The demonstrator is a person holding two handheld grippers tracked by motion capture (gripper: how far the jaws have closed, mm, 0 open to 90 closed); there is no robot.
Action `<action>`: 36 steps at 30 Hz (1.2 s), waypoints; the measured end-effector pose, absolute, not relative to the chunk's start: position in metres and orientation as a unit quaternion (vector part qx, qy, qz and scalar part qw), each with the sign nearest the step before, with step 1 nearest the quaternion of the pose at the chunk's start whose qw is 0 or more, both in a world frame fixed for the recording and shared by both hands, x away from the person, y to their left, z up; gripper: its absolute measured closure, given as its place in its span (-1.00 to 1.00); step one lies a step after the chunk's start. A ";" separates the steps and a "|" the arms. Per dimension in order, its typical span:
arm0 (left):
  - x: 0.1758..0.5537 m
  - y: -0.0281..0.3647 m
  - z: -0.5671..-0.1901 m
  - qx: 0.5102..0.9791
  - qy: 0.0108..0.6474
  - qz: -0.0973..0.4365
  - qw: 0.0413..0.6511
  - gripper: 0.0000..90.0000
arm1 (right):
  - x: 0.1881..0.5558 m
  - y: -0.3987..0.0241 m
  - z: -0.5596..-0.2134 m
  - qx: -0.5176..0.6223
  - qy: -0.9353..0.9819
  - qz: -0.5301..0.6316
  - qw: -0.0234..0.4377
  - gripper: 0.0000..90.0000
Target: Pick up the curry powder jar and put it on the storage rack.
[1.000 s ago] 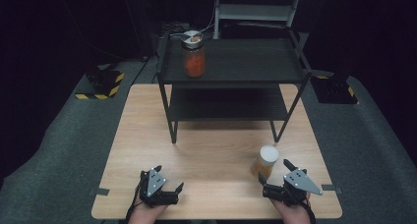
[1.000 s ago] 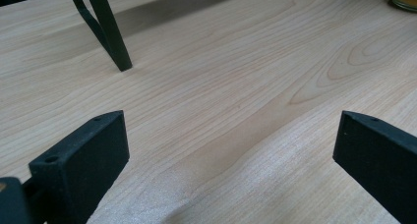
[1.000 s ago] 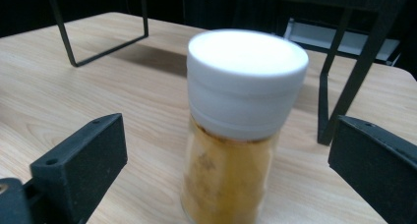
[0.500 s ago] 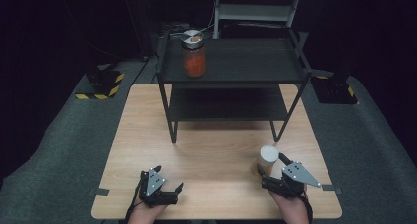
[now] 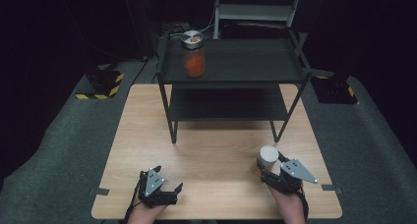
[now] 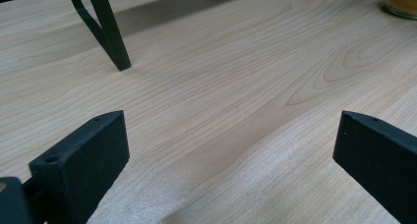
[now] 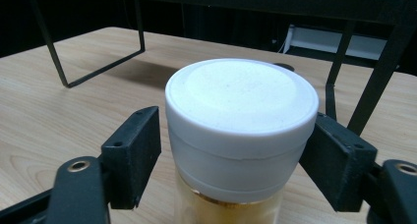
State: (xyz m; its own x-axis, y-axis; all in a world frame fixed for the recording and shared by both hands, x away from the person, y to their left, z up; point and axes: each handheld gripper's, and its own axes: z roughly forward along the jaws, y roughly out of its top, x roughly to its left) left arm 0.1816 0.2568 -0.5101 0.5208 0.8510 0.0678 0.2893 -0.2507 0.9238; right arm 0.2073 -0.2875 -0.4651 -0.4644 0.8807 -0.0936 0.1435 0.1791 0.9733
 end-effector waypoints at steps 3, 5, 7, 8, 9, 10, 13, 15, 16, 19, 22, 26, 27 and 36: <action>0.182 0.257 -0.510 0.732 0.390 0.296 0.474 -0.99 | 0.207 -0.289 -0.467 0.374 0.677 0.523 0.359 -0.29; 0.182 0.257 -0.510 0.732 0.391 0.296 0.473 -0.99 | 0.207 -0.290 -0.468 0.374 0.676 0.525 0.358 -0.27; 0.182 0.257 -0.510 0.733 0.390 0.295 0.473 -0.99 | 0.208 -0.291 -0.470 0.373 0.674 0.527 0.358 -0.27; 0.182 0.257 -0.510 0.733 0.389 0.296 0.473 -0.98 | 0.208 -0.291 -0.470 0.373 0.673 0.529 0.358 -0.27; 0.182 0.258 -0.510 0.733 0.390 0.295 0.474 -0.98 | 0.208 -0.292 -0.471 0.374 0.672 0.530 0.357 -0.27; 0.182 0.258 -0.510 0.733 0.390 0.295 0.474 -0.98 | 0.208 -0.292 -0.471 0.375 0.671 0.532 0.356 -0.27; 0.182 0.259 -0.510 0.731 0.393 0.293 0.476 -0.98 | 0.208 -0.292 -0.470 0.374 0.672 0.530 0.357 -0.26; 0.183 0.259 -0.510 0.731 0.394 0.289 0.476 -0.97 | 0.208 -0.291 -0.470 0.376 0.671 0.529 0.358 -0.26; 0.183 0.260 -0.510 0.731 0.393 0.289 0.477 -0.97 | 0.207 -0.290 -0.470 0.377 0.671 0.528 0.360 -0.26; 0.184 0.261 -0.510 0.733 0.390 0.287 0.478 -0.97 | 0.206 -0.288 -0.468 0.380 0.667 0.529 0.363 -0.26; 0.184 0.261 -0.511 0.730 0.392 0.287 0.480 -0.97 | 0.204 -0.287 -0.464 0.380 0.662 0.535 0.364 -0.26; 0.183 0.262 -0.511 0.731 0.391 0.286 0.482 -0.97 | 0.200 -0.286 -0.453 0.371 0.659 0.541 0.367 -0.26; 0.184 0.262 -0.511 0.731 0.390 0.286 0.481 -0.97 | 0.199 -0.285 -0.451 0.369 0.658 0.544 0.367 -0.26; 0.185 0.262 -0.510 0.735 0.386 0.285 0.479 -0.97 | 0.193 -0.280 -0.425 0.354 0.655 0.557 0.368 -0.26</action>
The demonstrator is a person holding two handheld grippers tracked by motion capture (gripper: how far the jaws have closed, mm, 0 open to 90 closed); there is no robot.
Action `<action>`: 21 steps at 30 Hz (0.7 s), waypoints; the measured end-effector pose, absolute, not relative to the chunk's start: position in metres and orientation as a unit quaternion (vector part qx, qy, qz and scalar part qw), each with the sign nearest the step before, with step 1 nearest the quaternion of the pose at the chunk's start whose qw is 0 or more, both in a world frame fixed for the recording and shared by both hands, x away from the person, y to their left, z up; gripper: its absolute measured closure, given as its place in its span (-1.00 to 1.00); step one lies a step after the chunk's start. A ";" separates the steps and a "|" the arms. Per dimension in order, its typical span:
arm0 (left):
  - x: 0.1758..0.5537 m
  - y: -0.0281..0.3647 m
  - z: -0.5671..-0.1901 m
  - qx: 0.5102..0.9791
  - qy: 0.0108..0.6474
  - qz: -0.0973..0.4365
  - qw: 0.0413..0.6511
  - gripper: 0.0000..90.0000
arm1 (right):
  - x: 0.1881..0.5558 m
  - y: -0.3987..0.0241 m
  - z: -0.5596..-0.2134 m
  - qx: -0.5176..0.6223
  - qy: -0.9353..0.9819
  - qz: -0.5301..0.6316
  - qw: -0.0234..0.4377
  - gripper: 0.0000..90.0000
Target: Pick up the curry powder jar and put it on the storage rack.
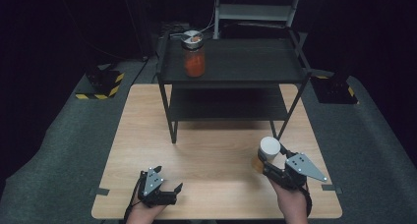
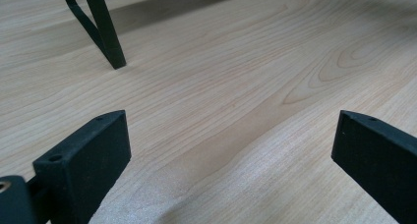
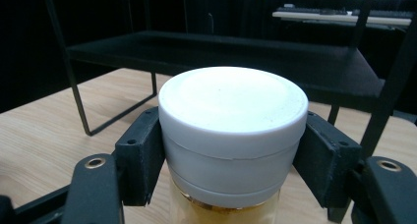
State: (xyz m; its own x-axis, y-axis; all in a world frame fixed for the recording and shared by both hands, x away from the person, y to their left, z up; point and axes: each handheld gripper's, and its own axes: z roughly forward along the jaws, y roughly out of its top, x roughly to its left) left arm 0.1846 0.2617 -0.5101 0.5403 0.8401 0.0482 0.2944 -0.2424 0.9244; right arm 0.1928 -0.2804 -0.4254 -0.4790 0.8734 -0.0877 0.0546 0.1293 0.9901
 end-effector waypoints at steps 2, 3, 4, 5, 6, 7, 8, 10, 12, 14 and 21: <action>0.184 0.262 -0.510 0.735 0.385 0.286 0.479 -0.97 | 0.191 -0.279 -0.420 0.351 0.654 0.560 0.368 -0.26; 0.184 0.262 -0.510 0.735 0.385 0.286 0.479 -0.97 | 0.191 -0.278 -0.419 0.351 0.653 0.561 0.367 -0.26; 0.184 0.262 -0.510 0.735 0.385 0.286 0.480 -0.97 | 0.190 -0.278 -0.416 0.349 0.653 0.563 0.367 -0.26; 0.184 0.262 -0.510 0.734 0.385 0.286 0.480 -0.97 | 0.190 -0.277 -0.414 0.347 0.652 0.565 0.368 -0.26; 0.184 0.262 -0.510 0.735 0.386 0.285 0.480 -0.97 | 0.189 -0.277 -0.412 0.345 0.652 0.567 0.367 -0.26; 0.184 0.262 -0.510 0.735 0.386 0.285 0.480 -0.97 | 0.189 -0.276 -0.409 0.342 0.652 0.568 0.367 -0.26; 0.184 0.262 -0.510 0.734 0.386 0.285 0.480 -0.97 | 0.188 -0.276 -0.406 0.338 0.652 0.570 0.367 -0.26; 0.184 0.262 -0.510 0.734 0.386 0.285 0.480 -0.97 | 0.188 -0.275 -0.401 0.335 0.652 0.573 0.366 -0.26; 0.184 0.262 -0.510 0.734 0.386 0.285 0.480 -0.97 | 0.188 -0.277 -0.395 0.333 0.650 0.582 0.359 -0.26; 0.184 0.262 -0.510 0.734 0.386 0.285 0.480 -0.97 | 0.187 -0.276 -0.390 0.330 0.648 0.586 0.359 -0.26; 0.184 0.263 -0.510 0.734 0.386 0.284 0.481 -0.97 | 0.184 -0.272 -0.375 0.319 0.644 0.593 0.363 -0.26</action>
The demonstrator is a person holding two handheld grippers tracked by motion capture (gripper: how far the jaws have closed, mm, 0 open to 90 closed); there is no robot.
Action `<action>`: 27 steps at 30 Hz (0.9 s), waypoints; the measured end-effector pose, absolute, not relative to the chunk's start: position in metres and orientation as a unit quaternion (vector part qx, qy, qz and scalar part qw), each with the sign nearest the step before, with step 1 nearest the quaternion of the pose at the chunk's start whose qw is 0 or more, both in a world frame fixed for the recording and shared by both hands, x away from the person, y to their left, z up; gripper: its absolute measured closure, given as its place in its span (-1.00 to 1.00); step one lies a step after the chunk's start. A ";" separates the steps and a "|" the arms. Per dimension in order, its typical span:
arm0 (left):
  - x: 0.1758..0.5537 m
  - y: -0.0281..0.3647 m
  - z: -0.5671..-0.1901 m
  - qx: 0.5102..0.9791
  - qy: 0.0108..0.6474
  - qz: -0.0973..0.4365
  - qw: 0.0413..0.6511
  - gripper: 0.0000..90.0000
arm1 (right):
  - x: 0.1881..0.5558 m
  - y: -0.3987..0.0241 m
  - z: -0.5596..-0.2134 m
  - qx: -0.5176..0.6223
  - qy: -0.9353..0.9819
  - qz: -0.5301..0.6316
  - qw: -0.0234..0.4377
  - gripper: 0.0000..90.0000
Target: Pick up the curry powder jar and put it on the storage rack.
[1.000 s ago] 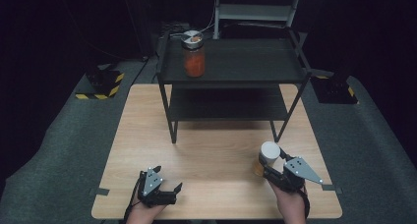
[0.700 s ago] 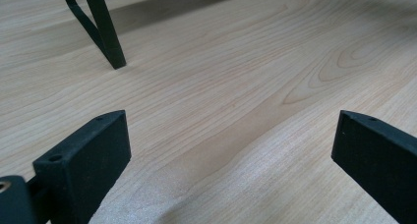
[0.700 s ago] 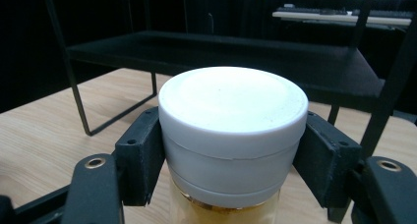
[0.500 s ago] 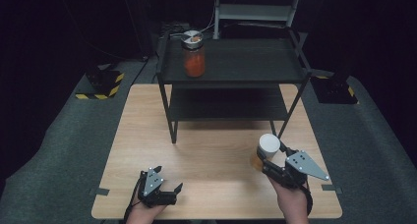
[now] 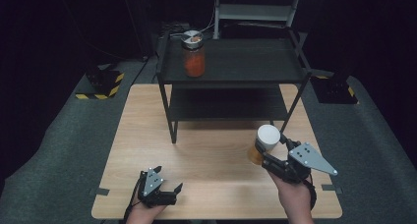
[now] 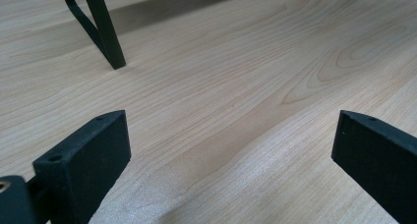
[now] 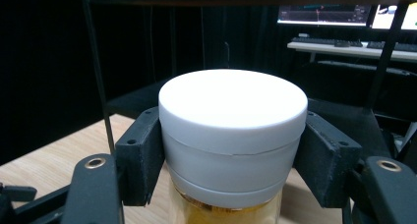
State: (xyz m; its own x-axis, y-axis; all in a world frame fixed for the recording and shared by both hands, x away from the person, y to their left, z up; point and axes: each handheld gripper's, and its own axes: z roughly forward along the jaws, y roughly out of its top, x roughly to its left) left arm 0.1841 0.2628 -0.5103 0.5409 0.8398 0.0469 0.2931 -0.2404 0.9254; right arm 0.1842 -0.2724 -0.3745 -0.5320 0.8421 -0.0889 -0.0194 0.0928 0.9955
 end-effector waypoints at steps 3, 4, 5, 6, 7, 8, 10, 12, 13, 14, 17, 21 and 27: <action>0.184 0.263 -0.511 0.733 0.387 0.283 0.483 -0.97 | 0.184 -0.272 -0.369 0.317 0.641 0.598 0.362 -0.26; 0.184 0.264 -0.511 0.732 0.388 0.282 0.484 -0.97 | 0.184 -0.272 -0.365 0.314 0.641 0.599 0.363 -0.26; 0.184 0.264 -0.511 0.732 0.389 0.282 0.484 -0.97 | 0.183 -0.271 -0.364 0.313 0.640 0.600 0.364 -0.26; 0.184 0.264 -0.511 0.732 0.389 0.282 0.484 -0.97 | 0.183 -0.271 -0.364 0.313 0.640 0.600 0.364 -0.26; 0.184 0.264 -0.511 0.732 0.388 0.282 0.484 -0.97 | 0.183 -0.270 -0.361 0.311 0.639 0.600 0.366 -0.26; 0.184 0.264 -0.511 0.732 0.388 0.282 0.484 -0.97 | 0.182 -0.269 -0.358 0.308 0.640 0.600 0.368 -0.26; 0.184 0.264 -0.511 0.733 0.388 0.282 0.483 -0.97 | 0.182 -0.268 -0.353 0.305 0.639 0.601 0.370 -0.26; 0.184 0.263 -0.511 0.733 0.386 0.283 0.482 -0.97 | 0.182 -0.267 -0.347 0.302 0.639 0.602 0.371 -0.26; 0.184 0.264 -0.511 0.733 0.386 0.283 0.483 -0.97 | 0.182 -0.266 -0.345 0.301 0.639 0.603 0.372 -0.26; 0.184 0.264 -0.511 0.733 0.386 0.282 0.483 -0.97 | 0.182 -0.266 -0.343 0.301 0.638 0.603 0.372 -0.26; 0.184 0.264 -0.511 0.733 0.387 0.281 0.483 -0.97 | 0.182 -0.265 -0.337 0.299 0.636 0.607 0.372 -0.26; 0.184 0.264 -0.511 0.733 0.388 0.280 0.484 -0.97 | 0.183 -0.263 -0.330 0.295 0.634 0.610 0.372 -0.26; 0.184 0.265 -0.511 0.732 0.388 0.280 0.485 -0.97 | 0.184 -0.261 -0.317 0.291 0.633 0.613 0.373 -0.26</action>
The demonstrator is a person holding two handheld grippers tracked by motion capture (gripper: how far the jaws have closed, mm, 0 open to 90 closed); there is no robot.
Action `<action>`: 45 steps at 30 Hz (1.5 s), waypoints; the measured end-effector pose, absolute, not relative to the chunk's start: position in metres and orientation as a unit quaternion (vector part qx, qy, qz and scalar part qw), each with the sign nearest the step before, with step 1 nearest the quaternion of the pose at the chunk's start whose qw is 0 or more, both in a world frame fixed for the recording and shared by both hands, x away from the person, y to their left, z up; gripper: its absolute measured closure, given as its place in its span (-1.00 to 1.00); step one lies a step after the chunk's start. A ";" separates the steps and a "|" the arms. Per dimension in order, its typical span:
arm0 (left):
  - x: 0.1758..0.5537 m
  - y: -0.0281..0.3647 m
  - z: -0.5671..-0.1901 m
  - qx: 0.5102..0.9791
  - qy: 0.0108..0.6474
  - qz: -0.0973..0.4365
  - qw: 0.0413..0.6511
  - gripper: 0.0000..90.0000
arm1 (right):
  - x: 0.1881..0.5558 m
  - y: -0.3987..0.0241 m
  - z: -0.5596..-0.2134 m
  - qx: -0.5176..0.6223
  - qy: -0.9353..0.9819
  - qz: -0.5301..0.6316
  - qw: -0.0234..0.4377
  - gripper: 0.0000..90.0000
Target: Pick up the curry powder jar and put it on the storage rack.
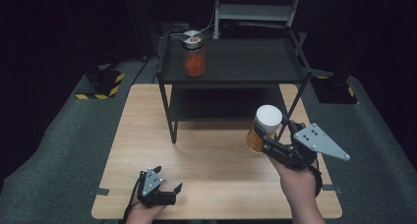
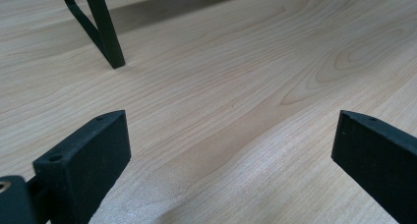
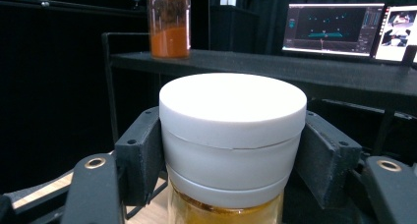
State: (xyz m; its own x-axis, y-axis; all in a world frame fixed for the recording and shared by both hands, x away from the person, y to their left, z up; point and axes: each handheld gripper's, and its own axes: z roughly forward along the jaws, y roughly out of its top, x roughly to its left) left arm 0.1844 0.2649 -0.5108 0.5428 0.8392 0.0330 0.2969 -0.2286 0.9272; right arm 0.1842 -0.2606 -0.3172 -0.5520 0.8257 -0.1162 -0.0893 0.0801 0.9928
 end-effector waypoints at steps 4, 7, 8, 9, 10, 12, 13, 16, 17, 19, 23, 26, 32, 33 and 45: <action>0.184 0.265 -0.511 0.732 0.388 0.279 0.485 -0.97 | 0.185 -0.259 -0.309 0.288 0.631 0.614 0.377 -0.26; 0.184 0.265 -0.511 0.732 0.388 0.279 0.486 -0.97 | 0.187 -0.256 -0.300 0.285 0.628 0.617 0.379 -0.26; 0.185 0.265 -0.511 0.732 0.387 0.279 0.486 -0.97 | 0.188 -0.256 -0.298 0.285 0.628 0.616 0.380 -0.26; 0.185 0.265 -0.511 0.732 0.388 0.278 0.486 -0.97 | 0.188 -0.255 -0.295 0.285 0.628 0.616 0.380 -0.26; 0.185 0.266 -0.511 0.732 0.387 0.278 0.486 -0.97 | 0.189 -0.255 -0.294 0.284 0.627 0.617 0.381 -0.26; 0.185 0.266 -0.511 0.732 0.387 0.278 0.487 -0.97 | 0.190 -0.254 -0.290 0.283 0.624 0.620 0.382 -0.26; 0.185 0.266 -0.511 0.732 0.387 0.277 0.488 -0.97 | 0.190 -0.254 -0.288 0.283 0.623 0.622 0.381 -0.26; 0.185 0.266 -0.511 0.731 0.388 0.276 0.488 -0.97 | 0.191 -0.253 -0.284 0.280 0.621 0.623 0.384 -0.26; 0.185 0.266 -0.511 0.732 0.387 0.276 0.488 -0.97 | 0.192 -0.251 -0.280 0.279 0.620 0.623 0.387 -0.26; 0.185 0.267 -0.511 0.732 0.387 0.276 0.489 -0.97 | 0.192 -0.250 -0.276 0.277 0.619 0.623 0.390 -0.26; 0.185 0.267 -0.511 0.732 0.387 0.275 0.489 -0.97 | 0.195 -0.248 -0.268 0.278 0.615 0.625 0.393 -0.26; 0.186 0.268 -0.511 0.732 0.387 0.273 0.490 -0.97 | 0.197 -0.247 -0.261 0.278 0.613 0.624 0.397 -0.26; 0.186 0.268 -0.511 0.733 0.385 0.272 0.491 -0.97 | 0.203 -0.244 -0.250 0.286 0.605 0.628 0.396 -0.26; 0.186 0.269 -0.511 0.733 0.385 0.273 0.491 -0.97 | 0.204 -0.243 -0.249 0.286 0.604 0.629 0.397 -0.26; 0.186 0.270 -0.512 0.732 0.385 0.271 0.493 -0.97 | 0.219 -0.232 -0.225 0.290 0.594 0.629 0.409 -0.26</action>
State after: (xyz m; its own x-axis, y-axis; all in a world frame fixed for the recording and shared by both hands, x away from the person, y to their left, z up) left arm 0.1863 0.2696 -0.5117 0.5568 0.8304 0.0173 0.2959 -0.2178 0.9301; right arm 0.2185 -0.2320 -0.2255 -0.4971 0.8592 -0.1209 -0.1695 0.0405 0.9847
